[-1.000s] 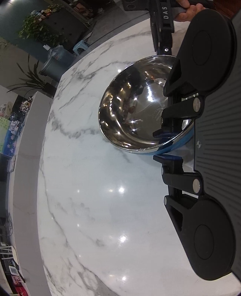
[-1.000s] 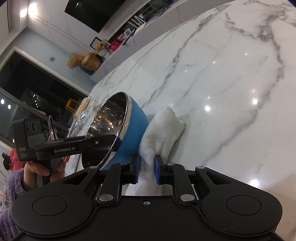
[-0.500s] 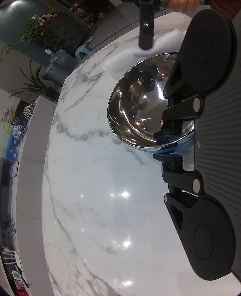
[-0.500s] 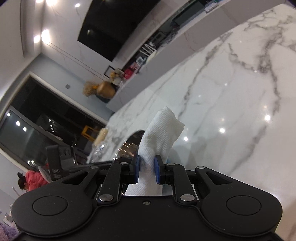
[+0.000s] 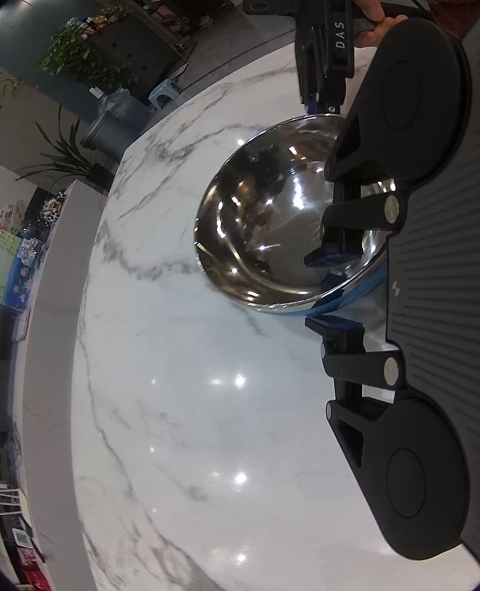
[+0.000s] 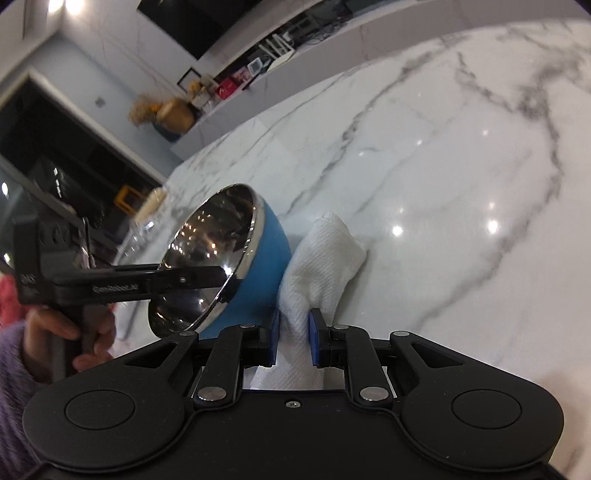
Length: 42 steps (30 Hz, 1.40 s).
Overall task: Clean bowl
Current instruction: 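Wipe the bowl's blue outer side with the cloth in the right gripper, then keep wiping the bowl's outer side with the cloth in the right gripper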
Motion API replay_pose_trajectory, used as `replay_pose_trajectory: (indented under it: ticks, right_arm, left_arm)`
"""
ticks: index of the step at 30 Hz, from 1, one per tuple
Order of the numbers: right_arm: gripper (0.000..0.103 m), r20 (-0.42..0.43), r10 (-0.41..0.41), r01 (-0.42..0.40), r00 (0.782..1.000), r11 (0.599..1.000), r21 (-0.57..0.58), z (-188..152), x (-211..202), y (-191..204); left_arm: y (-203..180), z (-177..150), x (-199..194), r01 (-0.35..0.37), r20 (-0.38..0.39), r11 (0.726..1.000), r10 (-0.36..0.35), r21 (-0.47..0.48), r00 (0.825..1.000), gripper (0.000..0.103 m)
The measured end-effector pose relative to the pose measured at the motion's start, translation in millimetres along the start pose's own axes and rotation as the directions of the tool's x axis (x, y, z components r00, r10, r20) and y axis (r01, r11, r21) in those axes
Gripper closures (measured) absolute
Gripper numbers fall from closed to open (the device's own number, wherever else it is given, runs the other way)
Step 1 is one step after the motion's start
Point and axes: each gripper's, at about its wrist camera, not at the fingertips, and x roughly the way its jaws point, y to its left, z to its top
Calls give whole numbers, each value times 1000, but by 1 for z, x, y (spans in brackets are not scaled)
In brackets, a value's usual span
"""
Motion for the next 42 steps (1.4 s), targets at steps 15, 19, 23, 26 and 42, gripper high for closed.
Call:
replay_pose_trajectory:
  ticks: [15,19,23,26,42]
  right_arm:
    - [73,133,-279,295,951,947,-128,4,-16,13]
    - [61,157,-308,330,938,933,-142,3,-17,17]
    - [59,223,-346,389,911,900,-194,-3,-23,32]
    - [59,258,-344,410,903,871,-269,-9,-23,45]
    - [84,207,-477,517,854,740,-431,-25,26,61]
  left_arm:
    - [-5,-1,4,-11,-23,999,12,46,1000,73]
    - [-6,-1,4,-11,-22,999,12,48,1000,72]
    - [-6,-1,4,-13,-22,999,14,50,1000,72]
    - [-6,-2,5,-14,-21,999,15,52,1000,72]
    - [-8,-4,3,-18,-19,998,19,68,1000,72]
